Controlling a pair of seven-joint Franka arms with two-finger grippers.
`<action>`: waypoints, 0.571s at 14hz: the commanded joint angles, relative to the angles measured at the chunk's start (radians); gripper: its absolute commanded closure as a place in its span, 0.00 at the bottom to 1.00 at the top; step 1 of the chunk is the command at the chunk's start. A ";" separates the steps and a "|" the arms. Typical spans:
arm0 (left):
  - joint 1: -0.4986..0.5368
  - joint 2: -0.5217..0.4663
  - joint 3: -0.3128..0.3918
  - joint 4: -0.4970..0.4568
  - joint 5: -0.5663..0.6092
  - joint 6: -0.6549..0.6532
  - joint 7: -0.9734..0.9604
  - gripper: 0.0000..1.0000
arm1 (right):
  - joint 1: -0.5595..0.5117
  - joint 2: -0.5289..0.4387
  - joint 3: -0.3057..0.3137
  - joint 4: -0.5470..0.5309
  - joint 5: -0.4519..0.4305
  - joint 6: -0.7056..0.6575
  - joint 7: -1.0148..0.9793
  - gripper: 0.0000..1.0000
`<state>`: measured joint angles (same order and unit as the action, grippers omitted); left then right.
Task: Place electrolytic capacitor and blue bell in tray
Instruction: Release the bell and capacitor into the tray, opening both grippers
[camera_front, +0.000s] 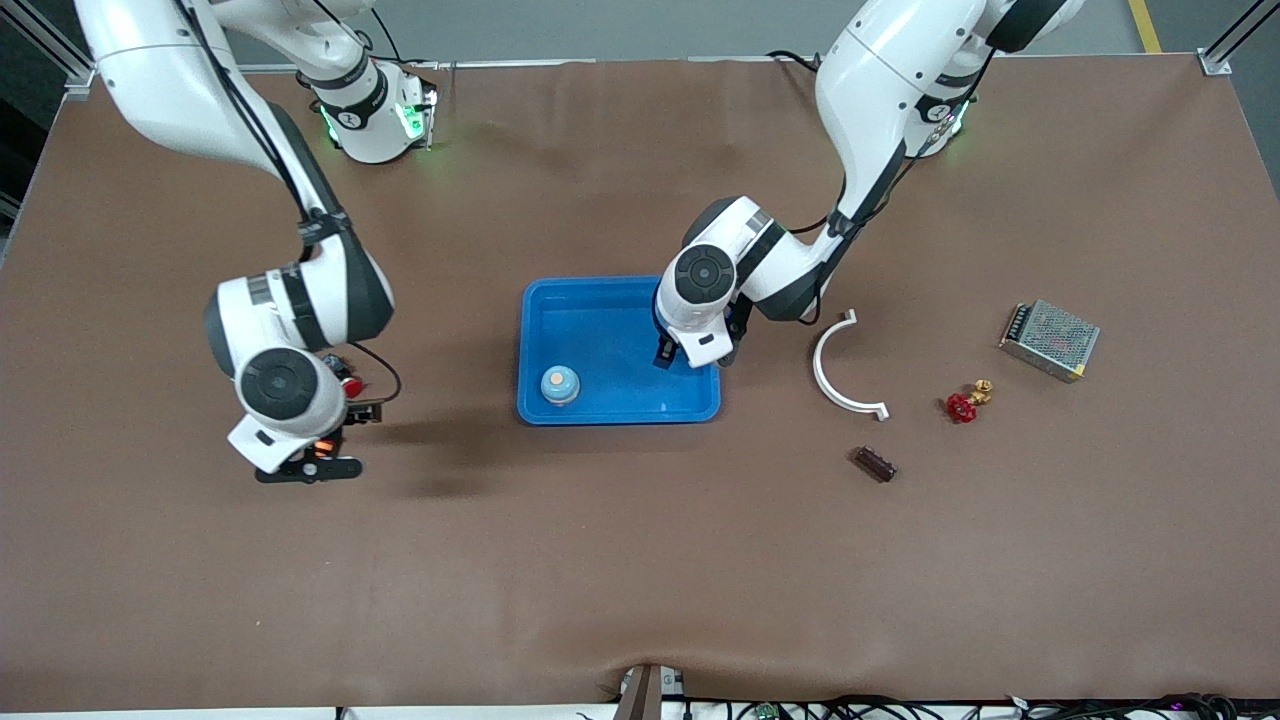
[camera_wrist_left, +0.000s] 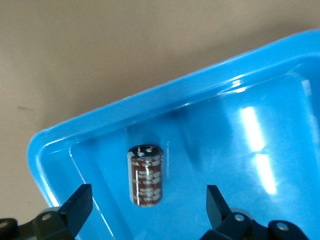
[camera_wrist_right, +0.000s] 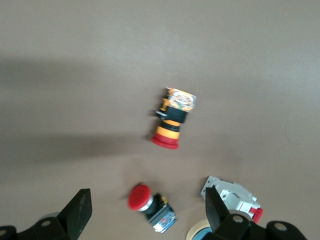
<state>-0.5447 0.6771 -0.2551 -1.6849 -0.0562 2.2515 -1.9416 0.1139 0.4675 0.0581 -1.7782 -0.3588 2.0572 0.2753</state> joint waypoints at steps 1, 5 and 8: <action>0.026 -0.034 0.010 0.077 0.047 -0.128 0.015 0.00 | -0.109 -0.200 0.025 -0.284 -0.017 0.136 -0.021 0.00; 0.132 -0.051 0.010 0.116 0.136 -0.193 0.119 0.00 | -0.198 -0.358 0.025 -0.505 0.034 0.265 -0.030 0.00; 0.218 -0.056 0.010 0.113 0.183 -0.214 0.243 0.00 | -0.264 -0.418 0.025 -0.625 0.070 0.357 -0.036 0.00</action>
<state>-0.3728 0.6312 -0.2408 -1.5719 0.0974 2.0677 -1.7659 -0.0974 0.1276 0.0612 -2.2920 -0.3257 2.3485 0.2579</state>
